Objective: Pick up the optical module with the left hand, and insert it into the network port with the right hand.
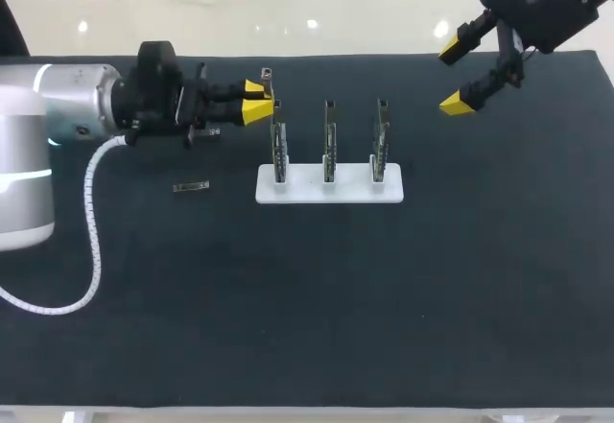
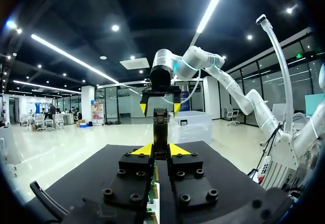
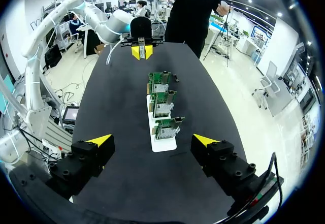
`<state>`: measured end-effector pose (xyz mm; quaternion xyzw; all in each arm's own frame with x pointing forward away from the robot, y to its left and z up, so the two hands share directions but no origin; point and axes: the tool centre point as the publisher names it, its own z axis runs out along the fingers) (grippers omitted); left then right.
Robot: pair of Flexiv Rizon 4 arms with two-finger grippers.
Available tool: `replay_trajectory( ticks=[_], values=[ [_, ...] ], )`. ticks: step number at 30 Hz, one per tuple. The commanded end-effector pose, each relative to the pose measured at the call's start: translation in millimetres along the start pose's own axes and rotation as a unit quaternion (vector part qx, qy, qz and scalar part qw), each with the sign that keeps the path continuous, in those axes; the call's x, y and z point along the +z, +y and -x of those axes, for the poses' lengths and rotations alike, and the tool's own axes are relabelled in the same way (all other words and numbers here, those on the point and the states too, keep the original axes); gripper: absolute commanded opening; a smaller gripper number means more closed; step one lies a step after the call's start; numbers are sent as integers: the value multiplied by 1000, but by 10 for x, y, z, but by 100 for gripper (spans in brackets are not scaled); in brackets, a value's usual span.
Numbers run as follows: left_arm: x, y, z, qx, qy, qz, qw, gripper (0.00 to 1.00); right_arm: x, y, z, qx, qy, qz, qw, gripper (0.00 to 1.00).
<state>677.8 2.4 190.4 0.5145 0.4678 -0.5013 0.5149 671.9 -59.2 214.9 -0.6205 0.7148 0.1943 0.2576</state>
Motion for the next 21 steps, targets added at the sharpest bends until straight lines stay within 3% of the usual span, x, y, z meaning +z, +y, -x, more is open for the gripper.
replay_trajectory(
  ticks=[1,3,21],
  values=[
    [1,12,-6,0,0,-1,1000,0,8,-8,58,0,1,8,1000,100],
    [1,12,-6,0,0,-1,1000,0,31,2,151,16,-2,22,1000,100],
    [1,12,-6,0,0,-1,1000,0,618,98,1162,22,-5,10,1000,100]
  ],
)
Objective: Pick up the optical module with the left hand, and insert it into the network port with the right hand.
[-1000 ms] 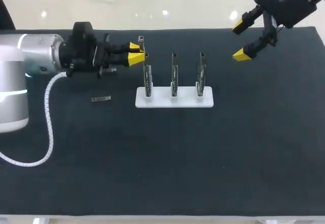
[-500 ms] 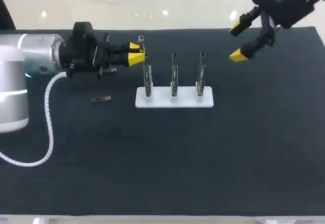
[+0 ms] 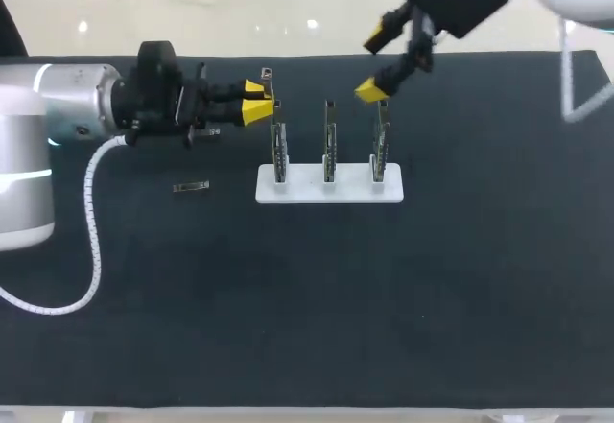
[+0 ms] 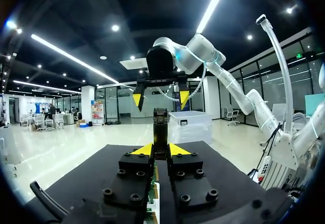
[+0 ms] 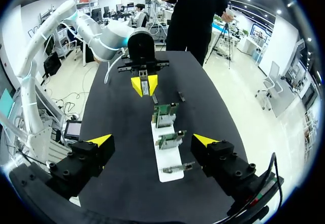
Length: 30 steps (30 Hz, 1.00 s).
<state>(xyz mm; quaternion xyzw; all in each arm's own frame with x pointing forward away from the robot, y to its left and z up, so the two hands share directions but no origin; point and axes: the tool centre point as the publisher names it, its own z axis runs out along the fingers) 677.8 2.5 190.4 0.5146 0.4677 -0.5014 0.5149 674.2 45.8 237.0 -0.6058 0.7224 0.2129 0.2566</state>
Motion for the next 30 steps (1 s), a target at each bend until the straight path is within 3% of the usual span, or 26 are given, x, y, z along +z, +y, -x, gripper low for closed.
replay_trajectory(
  ticks=[1,13,30],
  values=[
    [2,11,-6,0,0,-1,1000,0,210,-15,255,3,5,-2,1000,100],
    [2,11,-6,0,0,-1,1000,0,566,76,759,7,-2,-12,1000,100],
    [2,11,-6,0,0,-1,1000,0,720,164,841,20,-13,-14,1000,100]
  ],
)
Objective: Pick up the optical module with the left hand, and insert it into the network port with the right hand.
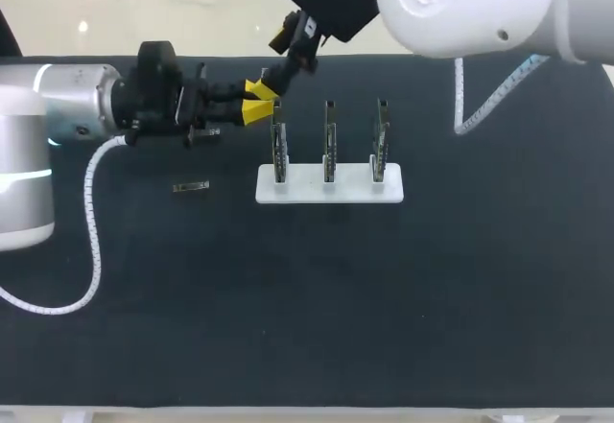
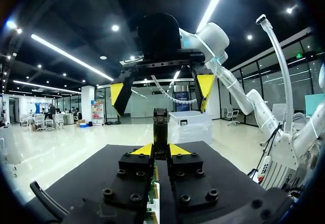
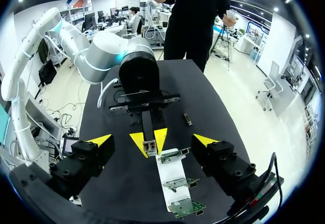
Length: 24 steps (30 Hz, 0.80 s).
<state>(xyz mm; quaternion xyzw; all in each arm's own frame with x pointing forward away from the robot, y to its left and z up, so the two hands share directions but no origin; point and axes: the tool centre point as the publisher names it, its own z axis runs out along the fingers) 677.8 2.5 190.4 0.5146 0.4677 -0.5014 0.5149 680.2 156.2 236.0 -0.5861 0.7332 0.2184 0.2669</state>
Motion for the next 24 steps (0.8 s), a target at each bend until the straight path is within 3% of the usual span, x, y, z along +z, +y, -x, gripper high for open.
replay_trajectory(
  ticks=[1,4,12,24],
  values=[
    [2,11,-6,0,0,-1,1000,0,26,29,-9,-1,-1,-5,1000,100],
    [2,11,-6,0,0,-1,1000,0,36,32,-17,-2,-1,-8,1000,98],
    [2,11,-6,0,0,-1,1000,0,27,-6,-9,-4,0,-9,1000,62],
    [2,11,-6,0,0,-1,1000,0,98,39,24,-8,-1,-15,1000,49]
  ],
)
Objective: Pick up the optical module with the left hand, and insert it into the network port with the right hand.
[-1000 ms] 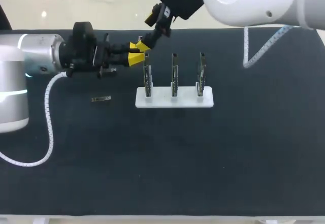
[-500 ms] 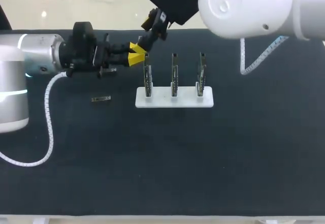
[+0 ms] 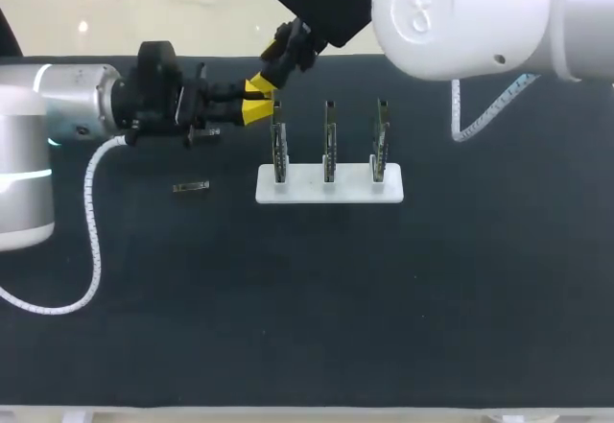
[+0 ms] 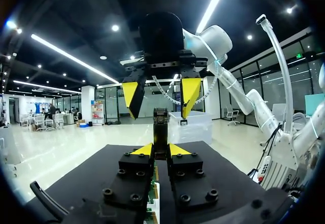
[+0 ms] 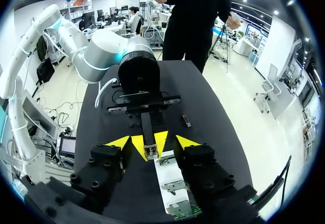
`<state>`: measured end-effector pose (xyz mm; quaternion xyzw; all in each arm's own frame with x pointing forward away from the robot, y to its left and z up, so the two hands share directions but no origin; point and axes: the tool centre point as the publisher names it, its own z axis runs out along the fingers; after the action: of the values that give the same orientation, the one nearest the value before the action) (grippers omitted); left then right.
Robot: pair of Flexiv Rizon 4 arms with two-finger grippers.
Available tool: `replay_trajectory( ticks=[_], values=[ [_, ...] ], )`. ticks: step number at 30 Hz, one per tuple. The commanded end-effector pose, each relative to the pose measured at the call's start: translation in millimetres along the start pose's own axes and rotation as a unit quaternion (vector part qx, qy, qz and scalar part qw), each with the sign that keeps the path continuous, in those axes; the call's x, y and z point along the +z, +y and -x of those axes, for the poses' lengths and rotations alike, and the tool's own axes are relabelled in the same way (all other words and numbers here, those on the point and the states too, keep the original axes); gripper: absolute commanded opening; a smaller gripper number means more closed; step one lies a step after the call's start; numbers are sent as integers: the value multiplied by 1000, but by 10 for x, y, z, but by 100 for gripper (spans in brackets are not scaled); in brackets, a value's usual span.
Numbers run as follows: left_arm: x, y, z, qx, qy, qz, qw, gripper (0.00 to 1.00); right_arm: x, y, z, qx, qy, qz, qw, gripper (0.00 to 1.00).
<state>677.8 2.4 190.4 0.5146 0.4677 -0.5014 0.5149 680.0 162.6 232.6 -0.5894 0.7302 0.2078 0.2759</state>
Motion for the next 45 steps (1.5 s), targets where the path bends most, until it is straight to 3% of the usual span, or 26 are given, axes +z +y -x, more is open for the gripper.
replay_trajectory(
  ticks=[1,11,13,14,20,21,22,32,34,45],
  values=[
    [2,11,-6,0,0,-1,1000,0,35,29,-3,0,-1,-4,1000,48],
    [2,11,-6,0,0,-1,1000,0,57,47,-48,-4,-5,-5,1000,37],
    [2,11,-6,0,0,-1,1000,0,58,47,-51,-4,-5,-5,1000,29],
    [2,11,-6,0,0,-1,1000,0,59,48,-51,-5,-5,-5,1000,0],
    [2,11,-6,0,0,-1,1000,0,47,45,-32,-7,-2,-1,1000,0],
    [2,11,-6,0,0,-1,1000,61,47,45,-32,-7,-1,-1,1000,0],
    [2,11,-6,0,0,-1,1000,100,46,44,-31,-8,-1,0,1000,0],
    [-47,18,-2,-3,12,1,1000,100,21,20,-43,-12,1,1,1000,0],
    [-117,4,-17,20,34,2,999,100,17,13,-52,-12,1,1,1000,0],
    [-646,19,-40,21,161,13,987,100,21,-45,-84,-21,-4,4,1000,0]
  ],
)
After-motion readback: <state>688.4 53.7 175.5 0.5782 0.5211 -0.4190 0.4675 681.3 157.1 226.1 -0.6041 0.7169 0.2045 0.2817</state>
